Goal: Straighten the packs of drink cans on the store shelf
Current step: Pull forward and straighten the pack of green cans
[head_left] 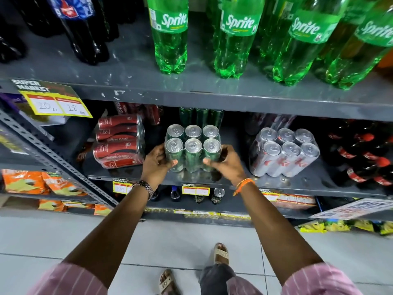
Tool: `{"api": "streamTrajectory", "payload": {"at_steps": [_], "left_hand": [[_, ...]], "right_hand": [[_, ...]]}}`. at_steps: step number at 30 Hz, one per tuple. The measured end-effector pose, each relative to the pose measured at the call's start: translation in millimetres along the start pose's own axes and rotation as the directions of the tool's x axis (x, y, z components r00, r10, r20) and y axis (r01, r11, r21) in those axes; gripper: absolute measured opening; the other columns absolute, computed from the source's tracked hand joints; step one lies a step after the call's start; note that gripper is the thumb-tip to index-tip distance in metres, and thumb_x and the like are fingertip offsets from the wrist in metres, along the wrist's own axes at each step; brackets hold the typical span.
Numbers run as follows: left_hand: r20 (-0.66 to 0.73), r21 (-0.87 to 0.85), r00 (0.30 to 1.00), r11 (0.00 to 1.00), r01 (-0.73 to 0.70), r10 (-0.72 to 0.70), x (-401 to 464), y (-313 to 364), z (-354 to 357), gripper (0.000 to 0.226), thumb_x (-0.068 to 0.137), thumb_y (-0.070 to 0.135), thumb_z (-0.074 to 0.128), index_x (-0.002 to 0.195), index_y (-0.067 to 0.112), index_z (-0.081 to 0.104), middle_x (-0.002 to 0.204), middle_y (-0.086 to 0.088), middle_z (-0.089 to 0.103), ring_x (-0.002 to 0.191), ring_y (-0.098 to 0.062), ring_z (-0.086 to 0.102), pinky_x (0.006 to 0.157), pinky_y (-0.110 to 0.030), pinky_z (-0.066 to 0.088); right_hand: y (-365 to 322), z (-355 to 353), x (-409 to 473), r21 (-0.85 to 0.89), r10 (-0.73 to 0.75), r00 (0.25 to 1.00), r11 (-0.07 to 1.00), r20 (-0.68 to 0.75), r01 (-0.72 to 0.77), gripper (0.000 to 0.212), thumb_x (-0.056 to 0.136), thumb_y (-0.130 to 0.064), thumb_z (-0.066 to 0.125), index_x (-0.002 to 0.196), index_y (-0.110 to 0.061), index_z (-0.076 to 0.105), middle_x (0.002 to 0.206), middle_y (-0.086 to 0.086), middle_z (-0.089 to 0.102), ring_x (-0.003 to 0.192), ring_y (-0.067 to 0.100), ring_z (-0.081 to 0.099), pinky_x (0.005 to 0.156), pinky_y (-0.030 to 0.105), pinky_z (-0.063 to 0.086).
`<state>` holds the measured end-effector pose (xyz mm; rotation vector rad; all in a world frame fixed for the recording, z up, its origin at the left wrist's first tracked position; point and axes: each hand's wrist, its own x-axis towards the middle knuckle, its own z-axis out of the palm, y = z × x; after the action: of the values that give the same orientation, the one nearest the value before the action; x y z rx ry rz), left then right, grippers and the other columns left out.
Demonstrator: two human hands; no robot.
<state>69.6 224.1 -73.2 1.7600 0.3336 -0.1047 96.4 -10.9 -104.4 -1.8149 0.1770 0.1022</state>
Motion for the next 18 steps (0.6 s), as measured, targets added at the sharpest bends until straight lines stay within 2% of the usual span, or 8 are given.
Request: {"api": "streamTrajectory", "payload": {"at_steps": [3, 5, 6, 7, 8, 10, 15, 18], "left_hand": [[-0.144, -0.157, 0.976, 0.977, 0.142, -0.165, -15.8, 12.6, 10.0, 0.073, 0.08, -0.001, 0.076, 0.145, 0.008, 0.043, 0.137, -0.008, 0.057, 0.132, -0.025, 0.054, 0.112, -0.038, 0.044], [-0.109, -0.422, 0.946, 0.876, 0.233, -0.304, -32.6, 22.8, 23.0, 0.061, 0.084, 0.006, 0.074, 0.138, 0.015, 0.046, 0.113, 0.004, 0.053, 0.12, -0.021, 0.057, 0.109, -0.036, 0.042], [-0.044, -0.522, 0.94, 0.81, 0.268, -0.339, -39.7, 28.8, 30.7, 0.059, 0.086, 0.01, 0.072, 0.139, 0.014, 0.046, 0.13, -0.013, 0.063, 0.109, -0.016, 0.06, 0.102, -0.032, 0.045], [0.01, -0.577, 0.939, 0.765, 0.287, -0.344, -44.7, 34.9, 37.7, 0.054, 0.089, 0.012, 0.07, 0.138, 0.014, 0.048, 0.139, -0.009, 0.039, 0.124, -0.018, 0.057, 0.096, -0.029, 0.048], [0.043, -0.6, 0.942, 0.746, 0.29, -0.332, -46.9, 39.0, 44.1, 0.045, 0.092, 0.014, 0.067, 0.134, 0.015, 0.051, 0.135, -0.015, 0.052, 0.131, -0.019, 0.034, 0.096, -0.029, 0.049], [0.065, -0.608, 0.955, 0.747, 0.268, -0.289, -46.0, 42.0, 54.3, 0.03, 0.097, 0.016, 0.06, 0.126, 0.021, 0.052, 0.139, -0.013, 0.062, 0.134, -0.024, 0.056, 0.115, -0.04, 0.042], [0.057, -0.575, 0.965, 0.781, 0.242, -0.257, -31.6, 35.5, 60.9, 0.044, 0.1, 0.024, 0.054, 0.142, 0.019, 0.044, 0.148, -0.002, 0.056, 0.14, -0.021, 0.05, 0.121, -0.045, 0.035], [0.061, -0.556, 0.96, 0.79, 0.259, -0.272, -15.0, 38.3, 58.8, 0.053, 0.099, 0.031, 0.054, 0.149, 0.023, 0.039, 0.159, -0.001, 0.042, 0.146, -0.021, 0.043, 0.123, -0.047, 0.031]], "right_hand": [[-19.4, -18.7, 17.3, 0.368, 0.043, 0.997, 0.93, -0.07, -0.014, 0.014, 0.092, -0.022, 0.068, 0.092, -0.02, 0.054, 0.092, -0.002, 0.056, 0.089, 0.008, 0.051, 0.096, 0.034, 0.035], [-32.9, -23.8, 34.2, 0.412, 0.065, 0.987, 0.911, -0.146, 0.001, 0.005, 0.097, -0.016, 0.059, 0.095, -0.02, 0.059, 0.096, -0.003, 0.059, 0.097, 0.009, 0.053, 0.104, 0.032, 0.036], [-39.3, -22.7, 42.5, 0.392, 0.083, 0.988, 0.92, -0.127, -0.027, 0.009, 0.098, -0.015, 0.056, 0.104, -0.016, 0.063, 0.103, -0.002, 0.062, 0.104, 0.01, 0.053, 0.106, 0.031, 0.037], [-45.7, -18.6, 50.1, 0.339, 0.091, 0.992, 0.939, -0.085, -0.057, 0.018, 0.099, -0.013, 0.054, 0.113, -0.01, 0.064, 0.11, -0.001, 0.062, 0.107, 0.01, 0.053, 0.105, 0.029, 0.038], [-50.0, -13.9, 56.6, 0.263, 0.087, 0.995, 0.962, -0.038, -0.074, 0.023, 0.1, -0.012, 0.052, 0.119, -0.006, 0.064, 0.112, 0.0, 0.061, 0.105, 0.009, 0.052, 0.099, 0.026, 0.04], [-54.1, -4.6, 66.2, 0.139, 0.064, 0.997, 0.988, 0.048, -0.07, 0.024, 0.101, -0.009, 0.05, 0.12, -0.004, 0.063, 0.11, -0.001, 0.059, 0.1, 0.006, 0.051, 0.089, 0.02, 0.041], [-51.1, 2.0, 63.2, 0.008, 0.034, 0.987, 0.999, 0.157, -0.036, 0.033, 0.103, -0.012, 0.046, 0.133, -0.006, 0.057, 0.116, 0.003, 0.06, 0.106, 0.014, 0.054, 0.076, 0.013, 0.044], [-44.1, 1.3, 54.4, 0.0, 0.003, 0.991, 1.0, 0.132, -0.003, 0.029, 0.103, -0.016, 0.047, 0.128, -0.006, 0.056, 0.114, 0.005, 0.06, 0.105, 0.015, 0.053, 0.09, 0.024, 0.043]]}}
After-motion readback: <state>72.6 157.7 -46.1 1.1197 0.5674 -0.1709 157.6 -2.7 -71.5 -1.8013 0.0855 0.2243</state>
